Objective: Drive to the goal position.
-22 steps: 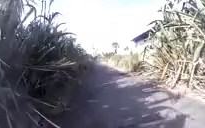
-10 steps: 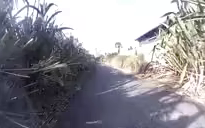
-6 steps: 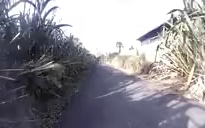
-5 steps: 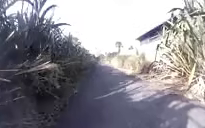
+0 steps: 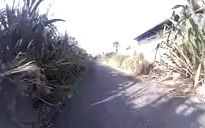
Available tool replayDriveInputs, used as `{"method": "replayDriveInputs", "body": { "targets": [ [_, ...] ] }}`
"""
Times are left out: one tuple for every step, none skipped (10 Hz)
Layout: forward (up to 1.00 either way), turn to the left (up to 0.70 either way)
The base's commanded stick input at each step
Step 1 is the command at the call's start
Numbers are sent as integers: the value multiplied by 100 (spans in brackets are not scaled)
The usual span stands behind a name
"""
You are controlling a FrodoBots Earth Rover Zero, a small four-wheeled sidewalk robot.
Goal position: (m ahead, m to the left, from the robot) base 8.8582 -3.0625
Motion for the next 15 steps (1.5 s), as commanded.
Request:
{"method": "replayDriveInputs", "body": {
  "targets": [
    [45, -27],
    [45, -27],
    [45, 0],
    [45, 0],
    [45, 0],
    [45, 0],
    [45, 0],
    [45, 0],
    [45, 0],
    [45, 0],
    [45, 0],
    [45, 0],
    [45, 0],
    [45, 0],
    [45, 0]
  ]
}}
